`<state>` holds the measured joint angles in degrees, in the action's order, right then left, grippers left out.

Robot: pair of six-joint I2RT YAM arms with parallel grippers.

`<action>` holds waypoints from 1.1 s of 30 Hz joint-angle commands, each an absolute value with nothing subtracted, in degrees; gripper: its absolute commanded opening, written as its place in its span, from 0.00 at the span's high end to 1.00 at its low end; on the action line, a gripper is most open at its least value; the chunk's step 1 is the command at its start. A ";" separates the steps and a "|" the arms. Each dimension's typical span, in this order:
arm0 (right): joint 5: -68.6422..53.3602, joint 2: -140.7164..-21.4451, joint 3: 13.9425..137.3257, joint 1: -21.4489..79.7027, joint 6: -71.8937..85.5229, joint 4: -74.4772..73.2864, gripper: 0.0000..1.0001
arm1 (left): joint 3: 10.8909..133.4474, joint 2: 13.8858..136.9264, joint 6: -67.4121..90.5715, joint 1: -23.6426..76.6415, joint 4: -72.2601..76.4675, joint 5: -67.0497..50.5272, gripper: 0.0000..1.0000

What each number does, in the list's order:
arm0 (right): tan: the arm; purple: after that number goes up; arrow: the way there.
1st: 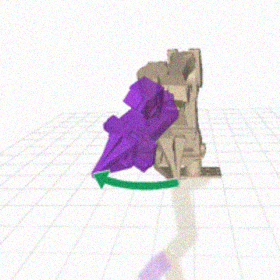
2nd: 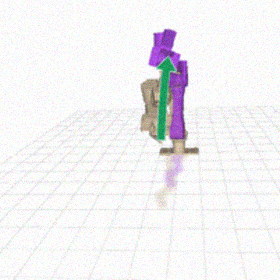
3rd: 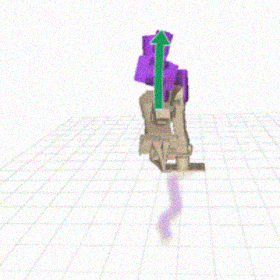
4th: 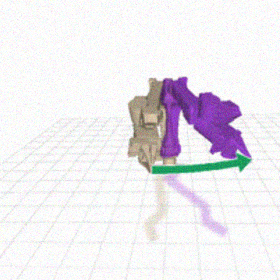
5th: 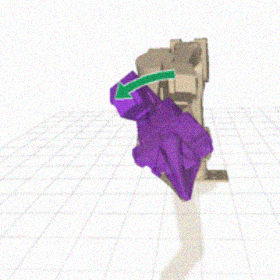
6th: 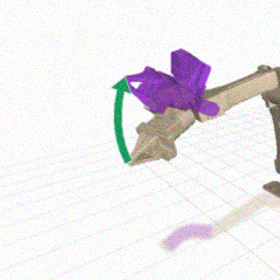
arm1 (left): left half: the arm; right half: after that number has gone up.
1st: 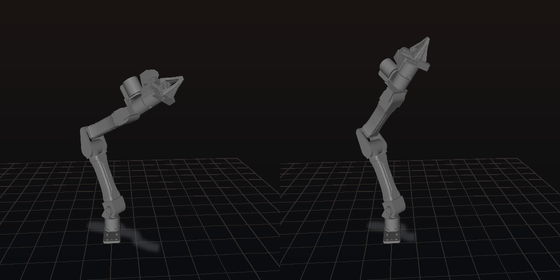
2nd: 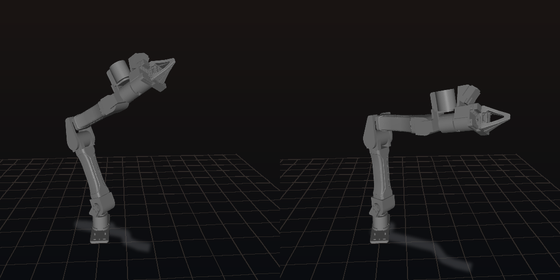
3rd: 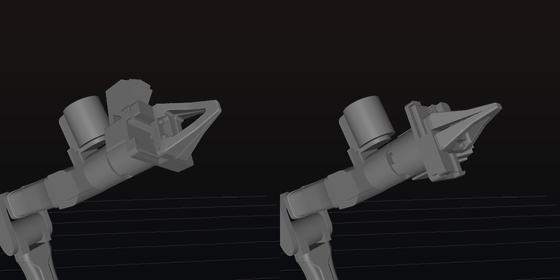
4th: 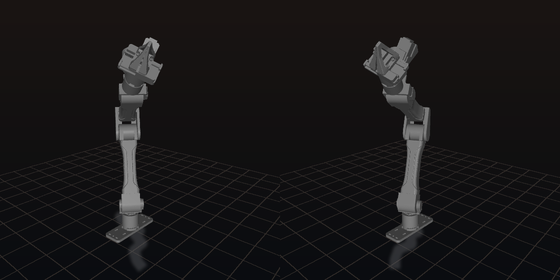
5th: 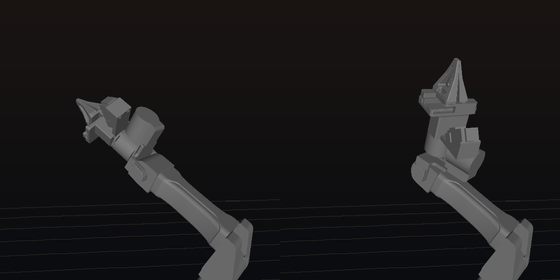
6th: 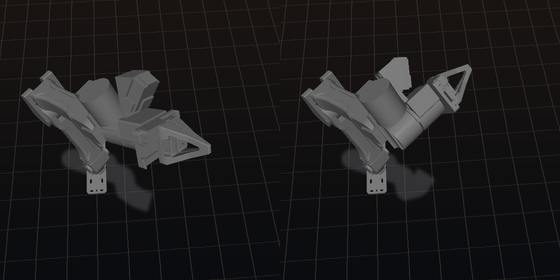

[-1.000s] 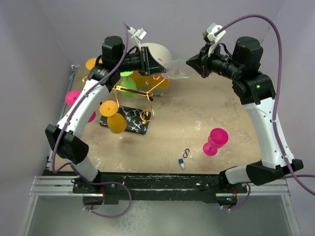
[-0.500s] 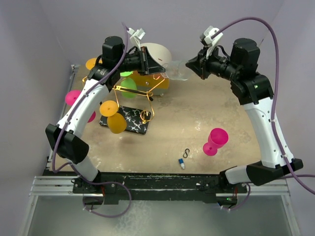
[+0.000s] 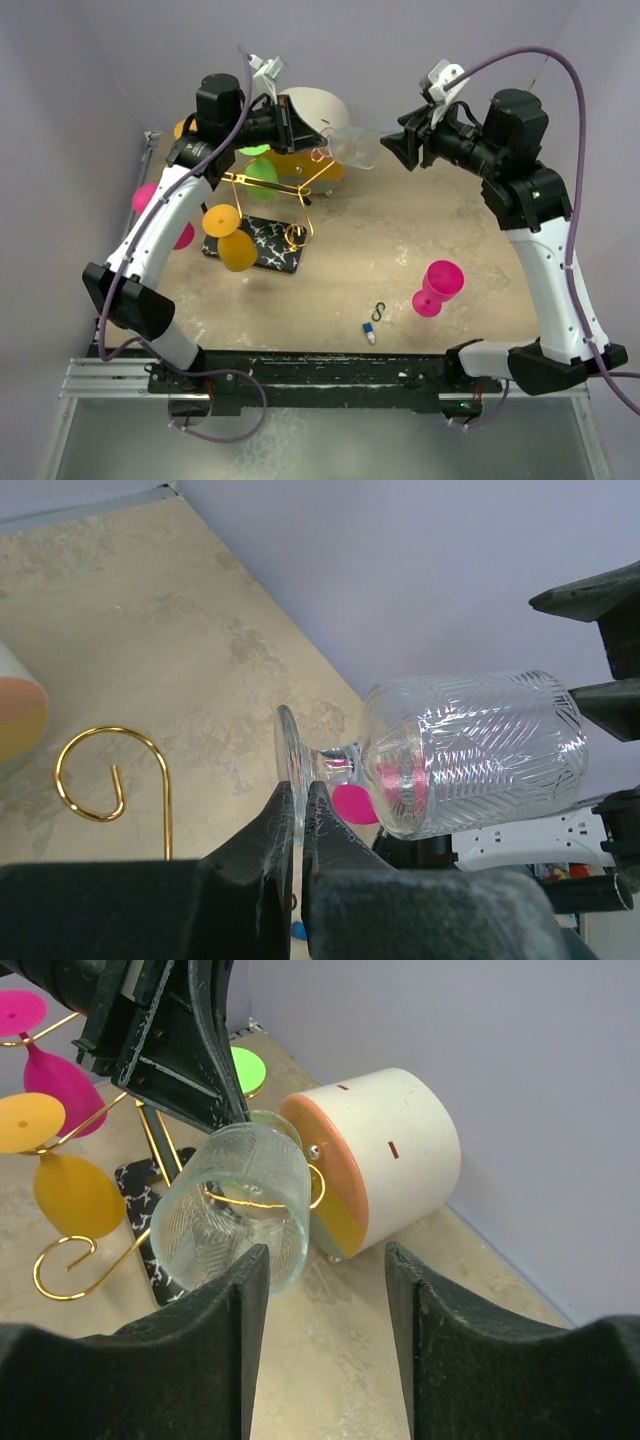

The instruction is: Place the wine glass upside down on the wine glass rack

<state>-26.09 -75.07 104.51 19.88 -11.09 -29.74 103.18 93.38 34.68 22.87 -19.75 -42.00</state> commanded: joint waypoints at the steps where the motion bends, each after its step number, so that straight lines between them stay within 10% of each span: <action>1: -23.80 -72.27 104.24 20.05 -12.44 -27.84 0.44 | 104.08 88.73 32.58 20.62 -17.67 -40.64 1.00; 16: -26.49 -64.12 90.83 8.08 -11.91 -28.48 0.25 | 115.04 83.32 -2.56 15.32 -33.62 -12.87 1.00; 33: -29.49 -62.86 73.48 4.73 -21.80 -29.70 0.06 | 111.17 81.56 -38.03 33.48 -27.74 16.19 1.00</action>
